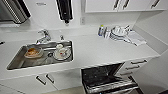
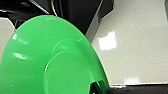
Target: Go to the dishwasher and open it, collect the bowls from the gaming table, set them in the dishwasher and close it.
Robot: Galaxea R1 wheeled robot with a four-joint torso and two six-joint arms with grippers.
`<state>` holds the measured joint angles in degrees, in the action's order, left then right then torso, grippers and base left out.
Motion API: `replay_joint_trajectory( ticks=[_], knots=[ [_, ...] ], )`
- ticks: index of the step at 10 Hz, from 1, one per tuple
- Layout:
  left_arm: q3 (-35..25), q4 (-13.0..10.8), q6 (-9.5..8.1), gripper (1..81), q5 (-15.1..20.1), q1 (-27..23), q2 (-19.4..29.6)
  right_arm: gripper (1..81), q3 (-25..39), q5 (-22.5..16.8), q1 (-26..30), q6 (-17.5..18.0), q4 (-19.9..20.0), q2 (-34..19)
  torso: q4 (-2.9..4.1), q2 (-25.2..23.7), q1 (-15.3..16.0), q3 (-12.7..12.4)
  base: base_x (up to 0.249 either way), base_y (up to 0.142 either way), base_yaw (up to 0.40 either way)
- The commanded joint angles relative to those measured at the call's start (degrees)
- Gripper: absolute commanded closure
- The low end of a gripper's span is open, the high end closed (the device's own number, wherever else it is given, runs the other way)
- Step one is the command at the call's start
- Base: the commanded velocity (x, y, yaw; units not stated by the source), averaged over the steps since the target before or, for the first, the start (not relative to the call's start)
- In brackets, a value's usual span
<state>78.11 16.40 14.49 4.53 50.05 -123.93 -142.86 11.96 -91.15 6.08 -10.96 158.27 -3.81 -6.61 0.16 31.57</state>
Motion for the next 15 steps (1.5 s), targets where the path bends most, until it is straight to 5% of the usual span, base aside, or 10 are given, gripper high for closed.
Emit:
replay_joint_trajectory(
  ticks=[1, 5, 8, 12, 15],
  knots=[
    [-3.66, 3.47, -2.52, 81.1, 14.43, -15.09, 0.79, 81.1, 0.31, -3.87, -0.66, 0.25, -0.3, -1.35, 0.0, 0.0, 0.0, -0.02, 0.0, 0.0, 0.0],
    [-0.41, 2.94, -9.57, 81.1, 23.94, -27.58, -6.34, 81.1, 0.31, -3.87, -0.66, 0.25, -0.38, -1.18, 0.0, 0.02, 0.02, 0.4, 0.0, 0.0, 0.0],
    [5.2, 2.76, -13.16, 81.1, 29.02, -34.52, -15.09, 81.1, 0.23, -3.87, -0.31, 0.25, -0.38, -1.18, 0.0, 0.02, 0.05, 0.41, 0.0, 0.0, 0.0],
    [14.36, 2.76, -14.14, 81.1, 34.05, -39.02, -27.25, 81.1, 0.31, -3.87, 0.22, 0.25, -0.29, -0.74, 0.0, 0.06, 0.09, 0.44, 0.0, 0.0, 0.0],
    [18.23, 2.76, -14.14, 81.1, 34.49, -40.43, -32.97, 81.1, 0.31, -3.87, 0.13, 0.25, -0.29, -0.47, 0.0, 0.09, 0.09, 0.44, 0.0, 0.0, 0.0]
  ],
)
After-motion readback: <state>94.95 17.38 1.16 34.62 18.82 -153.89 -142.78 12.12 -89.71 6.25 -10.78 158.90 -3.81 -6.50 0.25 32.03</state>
